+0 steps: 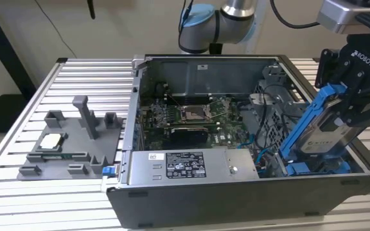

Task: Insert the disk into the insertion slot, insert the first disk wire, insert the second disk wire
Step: 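Insert the disk into the insertion slot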

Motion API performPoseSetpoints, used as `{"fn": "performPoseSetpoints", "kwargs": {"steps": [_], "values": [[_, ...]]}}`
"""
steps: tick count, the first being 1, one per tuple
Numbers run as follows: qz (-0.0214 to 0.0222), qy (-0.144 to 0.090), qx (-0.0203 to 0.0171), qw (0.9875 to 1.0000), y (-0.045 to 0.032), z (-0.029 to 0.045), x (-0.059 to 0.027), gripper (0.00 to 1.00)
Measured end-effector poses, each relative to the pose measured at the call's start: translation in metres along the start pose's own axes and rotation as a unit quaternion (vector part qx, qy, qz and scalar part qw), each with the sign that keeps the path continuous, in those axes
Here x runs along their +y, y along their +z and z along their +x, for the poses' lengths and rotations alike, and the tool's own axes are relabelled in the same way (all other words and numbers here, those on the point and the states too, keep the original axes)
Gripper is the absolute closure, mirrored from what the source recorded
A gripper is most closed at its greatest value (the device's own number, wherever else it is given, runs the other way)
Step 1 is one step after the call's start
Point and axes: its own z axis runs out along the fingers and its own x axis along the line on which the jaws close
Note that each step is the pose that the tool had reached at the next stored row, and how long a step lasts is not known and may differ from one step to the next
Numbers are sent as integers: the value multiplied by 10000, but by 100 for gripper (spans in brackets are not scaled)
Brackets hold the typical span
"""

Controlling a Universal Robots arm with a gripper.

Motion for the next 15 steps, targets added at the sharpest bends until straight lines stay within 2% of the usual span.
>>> {"fn": "performPoseSetpoints", "kwargs": {"steps": [7, 11, 15], "values": [[0, 0, 5, 10000, 53, -9, -5, 67], [-1, -1, 1, 10000, 64, 10, -8, 67], [-38, 1, -3, 10000, 50, 18, -9, 67]]}}
